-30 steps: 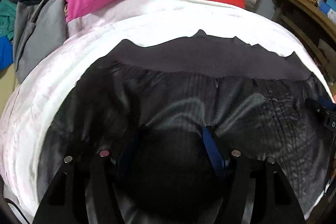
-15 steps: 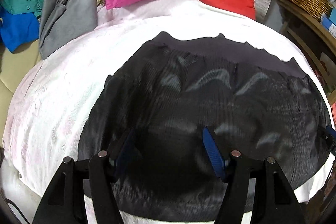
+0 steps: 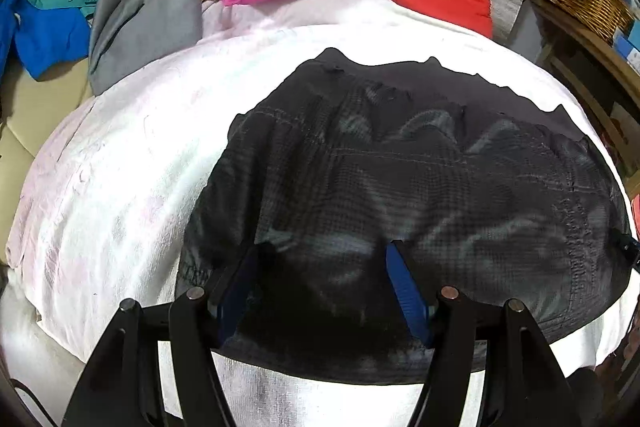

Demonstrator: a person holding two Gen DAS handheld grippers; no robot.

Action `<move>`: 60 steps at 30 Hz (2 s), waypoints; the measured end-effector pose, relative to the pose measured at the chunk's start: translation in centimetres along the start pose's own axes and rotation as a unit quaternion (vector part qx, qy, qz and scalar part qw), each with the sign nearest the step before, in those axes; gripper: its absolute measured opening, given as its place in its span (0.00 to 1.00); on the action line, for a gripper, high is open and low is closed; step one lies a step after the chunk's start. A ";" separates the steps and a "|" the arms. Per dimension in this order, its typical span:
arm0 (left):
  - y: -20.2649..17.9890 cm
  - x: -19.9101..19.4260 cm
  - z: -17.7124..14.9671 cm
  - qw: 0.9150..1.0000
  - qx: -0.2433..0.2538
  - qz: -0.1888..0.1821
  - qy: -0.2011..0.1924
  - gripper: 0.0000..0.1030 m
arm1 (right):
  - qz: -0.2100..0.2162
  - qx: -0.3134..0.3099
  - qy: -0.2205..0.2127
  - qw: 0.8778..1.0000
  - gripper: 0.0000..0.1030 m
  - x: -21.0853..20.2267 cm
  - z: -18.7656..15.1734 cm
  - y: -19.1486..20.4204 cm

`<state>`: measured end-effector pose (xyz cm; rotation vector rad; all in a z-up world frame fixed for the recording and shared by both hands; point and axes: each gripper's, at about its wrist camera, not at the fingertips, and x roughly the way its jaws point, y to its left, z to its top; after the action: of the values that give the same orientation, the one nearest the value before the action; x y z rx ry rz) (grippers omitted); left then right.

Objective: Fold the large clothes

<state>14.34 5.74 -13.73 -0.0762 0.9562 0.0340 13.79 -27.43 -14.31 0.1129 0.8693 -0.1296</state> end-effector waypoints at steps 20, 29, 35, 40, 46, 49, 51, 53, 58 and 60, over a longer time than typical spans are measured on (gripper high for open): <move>0.7 -4.9 -2.0 0.998 -0.027 -0.026 -0.049 0.67 | 0.035 0.060 -0.057 0.996 0.83 -7.9 -1.2 -1.2; -2.7 -12.7 -4.9 0.992 0.008 -0.054 -0.112 0.79 | 0.108 0.033 -0.095 0.989 0.85 -16.1 -5.4 5.3; -3.0 -15.7 -6.7 0.991 0.009 -0.052 -0.121 0.79 | 0.107 0.029 -0.108 0.988 0.87 -18.7 -8.8 6.6; -3.3 -17.1 -8.3 0.991 0.015 -0.036 -0.130 0.80 | 0.103 0.032 -0.112 0.988 0.87 -19.8 -11.1 7.0; -3.6 -18.9 -10.4 0.990 0.022 -0.022 -0.141 0.80 | 0.082 0.021 -0.118 0.989 0.88 -21.4 -13.7 7.5; -3.6 -19.6 -11.1 0.989 0.024 -0.014 -0.147 0.80 | 0.073 0.014 -0.124 0.989 0.89 -22.2 -14.5 7.7; -3.6 -20.1 -11.4 0.988 0.029 -0.007 -0.154 0.80 | 0.065 0.010 -0.131 0.989 0.91 -22.8 -14.8 7.9; -3.7 -20.5 -11.7 0.987 0.037 0.000 -0.159 0.80 | 0.062 0.005 -0.137 0.989 0.92 -23.4 -14.9 8.0; -3.6 -21.2 -12.0 0.984 0.046 0.015 -0.172 0.81 | 0.049 0.005 -0.149 0.988 0.93 -24.0 -15.1 8.1; -3.5 -21.2 -12.0 0.984 0.044 0.014 -0.169 0.81 | 0.044 0.009 -0.152 0.987 0.93 -24.2 -15.1 7.9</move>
<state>-7.41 1.42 -3.12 0.0246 0.6173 0.0293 -11.76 -15.76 -5.07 0.1436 0.5573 -0.0700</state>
